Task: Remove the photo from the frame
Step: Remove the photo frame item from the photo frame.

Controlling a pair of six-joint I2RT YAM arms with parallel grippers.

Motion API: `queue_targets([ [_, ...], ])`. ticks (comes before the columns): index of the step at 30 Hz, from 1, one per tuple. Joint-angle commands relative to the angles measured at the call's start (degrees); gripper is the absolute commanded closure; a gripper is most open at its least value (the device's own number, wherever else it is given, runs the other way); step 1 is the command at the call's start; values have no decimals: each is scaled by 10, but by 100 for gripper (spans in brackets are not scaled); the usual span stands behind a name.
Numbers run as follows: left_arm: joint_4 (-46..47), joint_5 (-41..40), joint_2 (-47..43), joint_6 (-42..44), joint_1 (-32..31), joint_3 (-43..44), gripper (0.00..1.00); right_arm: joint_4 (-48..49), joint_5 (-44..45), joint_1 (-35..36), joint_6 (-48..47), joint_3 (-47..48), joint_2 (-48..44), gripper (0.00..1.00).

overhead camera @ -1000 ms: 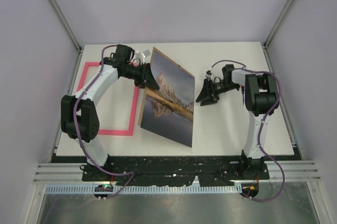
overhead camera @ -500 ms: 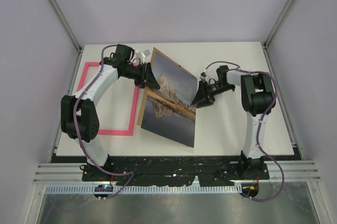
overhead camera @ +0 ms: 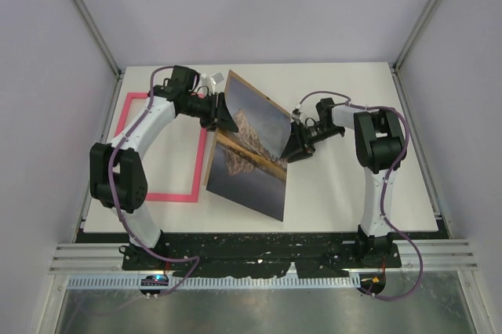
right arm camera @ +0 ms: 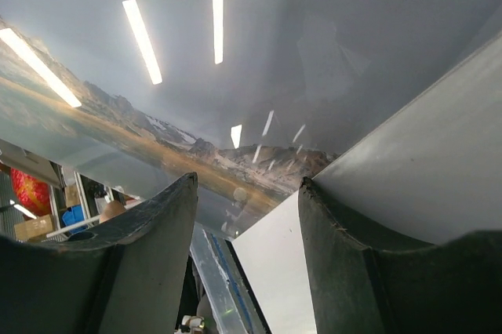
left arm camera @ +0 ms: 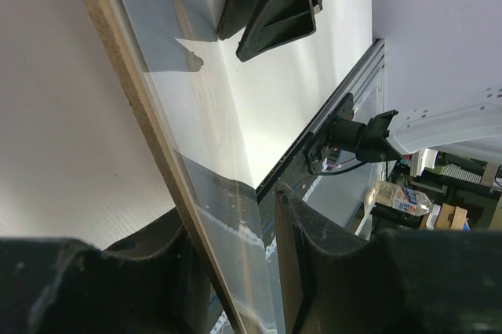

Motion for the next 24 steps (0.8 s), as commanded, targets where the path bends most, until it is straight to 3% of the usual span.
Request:
queue_targets([
  [1, 26, 28, -37, 3, 2, 2, 62, -1, -25, 12, -18, 16, 8, 41],
  [11, 19, 25, -46, 9, 1, 5, 62, 10, -30, 13, -18, 8, 1, 41],
  [24, 11, 23, -59, 14, 8, 5, 76, 13, -48, 1, -18, 1, 3, 41],
])
